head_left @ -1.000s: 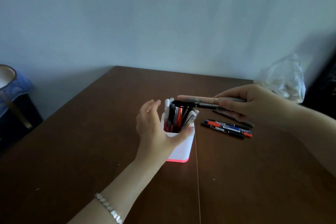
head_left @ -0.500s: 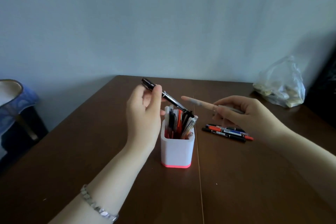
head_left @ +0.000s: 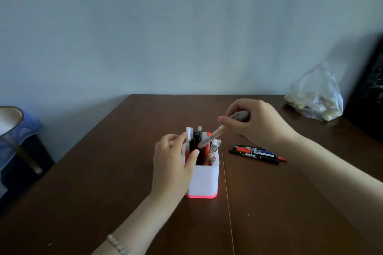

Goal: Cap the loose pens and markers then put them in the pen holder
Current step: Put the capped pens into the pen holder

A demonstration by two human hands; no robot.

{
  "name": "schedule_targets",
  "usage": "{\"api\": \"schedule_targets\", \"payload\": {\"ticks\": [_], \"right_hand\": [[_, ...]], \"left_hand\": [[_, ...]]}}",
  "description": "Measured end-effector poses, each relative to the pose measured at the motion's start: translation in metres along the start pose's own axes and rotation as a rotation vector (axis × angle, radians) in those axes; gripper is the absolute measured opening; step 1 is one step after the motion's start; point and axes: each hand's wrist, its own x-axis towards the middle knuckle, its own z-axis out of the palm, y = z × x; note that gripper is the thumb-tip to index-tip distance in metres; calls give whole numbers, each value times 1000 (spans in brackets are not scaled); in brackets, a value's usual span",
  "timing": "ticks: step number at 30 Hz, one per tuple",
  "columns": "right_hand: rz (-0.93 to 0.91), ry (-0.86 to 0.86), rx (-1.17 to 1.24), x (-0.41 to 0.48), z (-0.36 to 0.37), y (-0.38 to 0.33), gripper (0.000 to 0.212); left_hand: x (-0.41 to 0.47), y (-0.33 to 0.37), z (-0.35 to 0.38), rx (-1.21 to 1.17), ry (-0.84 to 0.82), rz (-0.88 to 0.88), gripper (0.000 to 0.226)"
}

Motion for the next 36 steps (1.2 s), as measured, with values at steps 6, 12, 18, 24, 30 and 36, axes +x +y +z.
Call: {"api": "schedule_targets", "payload": {"ticks": [6, 12, 18, 24, 30, 36], "right_hand": [[-56, -165, -357, 17, 58, 2, 49], [-105, -282, -278, -10, 69, 11, 43], [207, 7, -103, -12, 12, 97, 30], [450, -335, -589, -44, 22, 178, 45], [283, -386, -762, -44, 35, 173, 29], [436, -416, -584, -60, 32, 150, 24]], "left_hand": [[-3, -3, 5, -354, -327, -283, 93], [-3, -7, 29, -515, -357, -189, 92], [-4, -5, 41, -525, -287, -160, 82], [-8, 0, 43, -409, -241, -160, 91], [-10, 2, 38, -385, -234, -166, 96], [-11, 4, 35, -365, -276, -181, 104]]}}
